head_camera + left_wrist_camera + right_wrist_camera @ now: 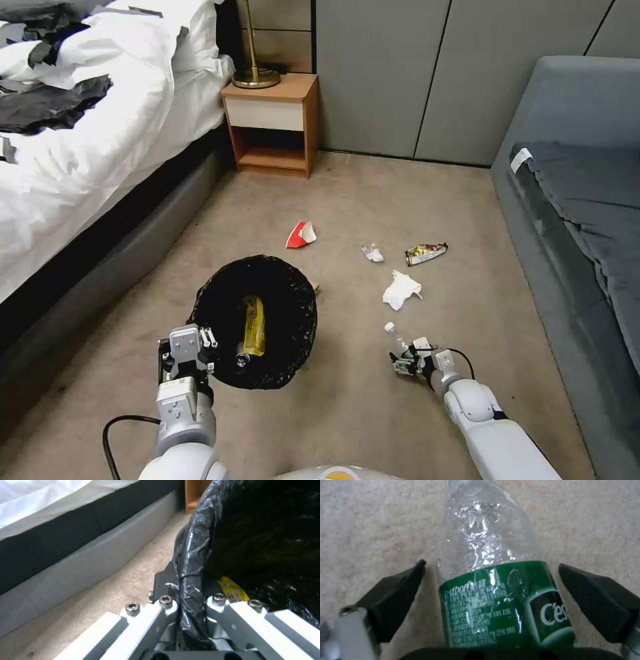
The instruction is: Pick up the trash bin, then pick up the garbage from the floor and place it into the trash bin.
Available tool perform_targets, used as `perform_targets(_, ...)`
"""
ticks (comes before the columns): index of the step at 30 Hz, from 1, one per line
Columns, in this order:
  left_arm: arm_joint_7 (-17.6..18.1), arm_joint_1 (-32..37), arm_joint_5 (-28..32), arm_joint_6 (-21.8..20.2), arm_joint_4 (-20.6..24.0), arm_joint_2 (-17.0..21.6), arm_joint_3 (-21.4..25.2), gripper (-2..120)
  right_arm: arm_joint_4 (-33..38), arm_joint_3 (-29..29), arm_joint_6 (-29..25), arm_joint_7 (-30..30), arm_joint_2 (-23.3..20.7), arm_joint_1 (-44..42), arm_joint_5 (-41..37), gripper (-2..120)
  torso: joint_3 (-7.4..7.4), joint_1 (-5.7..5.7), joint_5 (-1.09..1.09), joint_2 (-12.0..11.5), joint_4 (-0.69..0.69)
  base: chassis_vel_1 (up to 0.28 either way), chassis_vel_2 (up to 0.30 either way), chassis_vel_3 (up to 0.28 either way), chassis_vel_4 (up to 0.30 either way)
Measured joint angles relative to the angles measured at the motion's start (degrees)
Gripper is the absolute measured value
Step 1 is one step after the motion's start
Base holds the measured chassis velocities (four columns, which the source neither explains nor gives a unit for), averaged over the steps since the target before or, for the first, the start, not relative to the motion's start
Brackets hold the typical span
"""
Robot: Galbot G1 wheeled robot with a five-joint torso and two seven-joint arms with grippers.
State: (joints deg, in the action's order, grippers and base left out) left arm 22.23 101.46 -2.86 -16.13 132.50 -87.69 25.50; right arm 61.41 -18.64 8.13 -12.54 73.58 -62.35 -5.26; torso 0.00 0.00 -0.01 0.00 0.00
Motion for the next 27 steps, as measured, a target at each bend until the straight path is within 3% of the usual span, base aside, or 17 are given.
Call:
perform_targets(5,0.0,-0.3,0.0,-0.1,-0.2,0.0,-0.2,3,0.2,-0.2,-0.6,0.4,-0.2,-0.1,-0.1,73,0.0,0.0,0.01,0.0,0.0,0.0,0.0,0.0,0.0)
perform_targets(9,0.0,-0.4,0.0,-0.1,-0.4,0.0,-0.3,3,1.0,-0.3,-0.5,0.9,-0.3,-0.4,-0.5,65,0.0,0.0,0.01,0.0,0.0,0.0,0.0,0.0,0.0)
perform_targets(12,0.0,-0.7,-0.1,-0.1,-1.0,0.1,-0.4,3,4.1,-0.3,0.3,2.0,-0.4,-2.1,-1.9,48,0.0,0.0,0.01,0.0,-0.01,0.0,0.0,0.0,0.0)
perform_targets(18,0.0,-0.6,-0.3,-0.1,-1.2,0.2,-0.7,3,5.7,-0.4,0.3,2.2,-0.5,-3.3,-2.1,35,0.0,0.0,0.02,0.0,0.0,0.0,0.0,0.0,0.0)
perform_targets(20,-0.2,-0.7,-0.6,-0.1,-1.1,0.3,-0.9,3,8.5,-0.4,0.4,2.5,-1.1,-4.4,-2.7,25,0.0,0.0,0.01,0.0,-0.01,0.0,0.0,0.0,0.0)
perform_targets(24,-0.2,-0.7,-0.7,-0.2,-1.0,0.4,-1.0,3,11.3,-0.5,0.4,3.5,-1.6,-5.1,-3.5,24,0.0,0.0,0.01,0.0,0.0,0.0,0.0,0.0,0.0)
perform_targets(27,-0.2,-0.8,-0.5,-0.5,-0.9,0.6,-1.1,3,17.8,-0.4,-0.8,5.1,-2.5,-6.8,-4.8,24,0.0,0.0,0.01,0.0,-0.01,0.0,0.0,0.0,0.0)
